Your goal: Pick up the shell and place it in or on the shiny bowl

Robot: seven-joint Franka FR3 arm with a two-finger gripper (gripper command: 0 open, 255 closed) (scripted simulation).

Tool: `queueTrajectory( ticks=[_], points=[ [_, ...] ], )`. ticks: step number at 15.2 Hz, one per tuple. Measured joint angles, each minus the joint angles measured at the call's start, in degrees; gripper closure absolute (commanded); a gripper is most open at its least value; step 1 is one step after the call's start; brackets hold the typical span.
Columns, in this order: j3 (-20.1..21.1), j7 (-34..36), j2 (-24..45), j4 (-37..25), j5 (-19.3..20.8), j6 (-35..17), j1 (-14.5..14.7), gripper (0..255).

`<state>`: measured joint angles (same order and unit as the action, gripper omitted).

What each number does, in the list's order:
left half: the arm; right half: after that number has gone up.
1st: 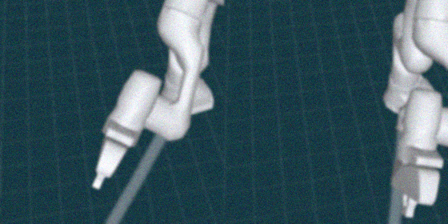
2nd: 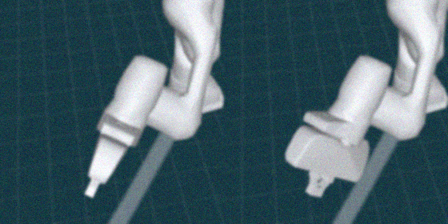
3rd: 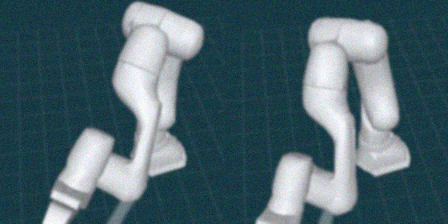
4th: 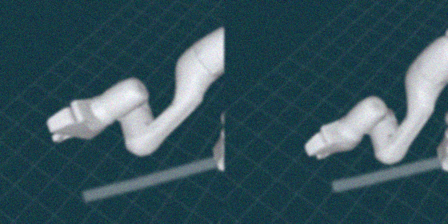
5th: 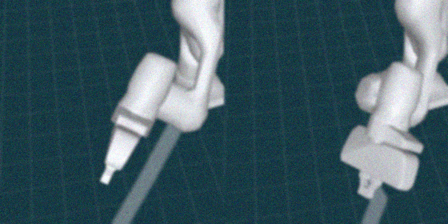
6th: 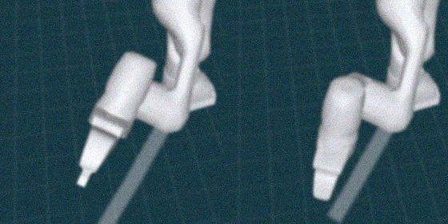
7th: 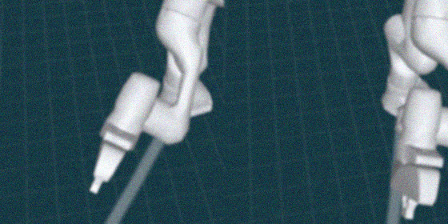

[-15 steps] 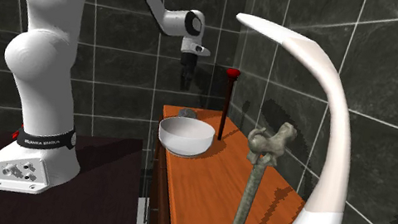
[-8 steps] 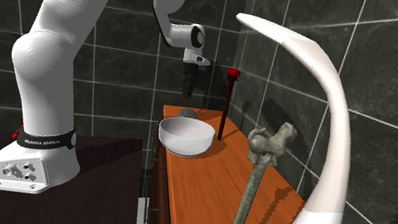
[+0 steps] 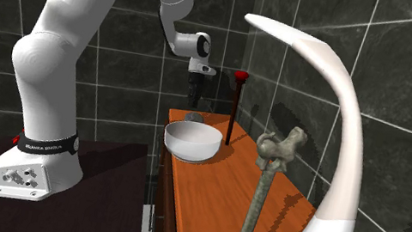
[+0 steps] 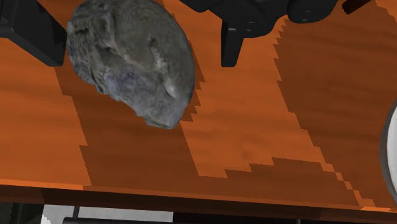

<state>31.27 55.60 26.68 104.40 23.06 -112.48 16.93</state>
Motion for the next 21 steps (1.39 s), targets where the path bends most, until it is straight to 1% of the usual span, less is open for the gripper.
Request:
queueTrajectory(
  ticks=[4,5,14,15,16,17,18,19,20,21],
  points=[
    [-0.03,0.03,0.06,0.04,0.05,-0.11,0.0,0],
    [-0.03,0.03,0.06,0.04,0.05,-0.11,0.0,255],
    [-0.03,0.03,0.06,0.04,0.05,-0.11,0.0,255],
    [-0.03,0.03,0.06,0.04,0.05,-0.11,0.0,0],
    [-0.03,0.03,0.06,0.04,0.05,-0.11,0.0,0],
    [-0.05,-1.86,0.69,-0.51,2.57,0.25,1.41,0],
    [-0.14,-5.12,1.47,-0.52,7.67,0.02,3.57,0],
    [-0.22,-8.96,1.95,0.12,13.89,-0.65,5.96,0],
    [-0.35,-12.15,2.16,0.95,19.28,-1.49,7.73,0],
    [-0.54,-13.76,2.51,1.24,22.33,-2.02,8.7,0]
  ],
)
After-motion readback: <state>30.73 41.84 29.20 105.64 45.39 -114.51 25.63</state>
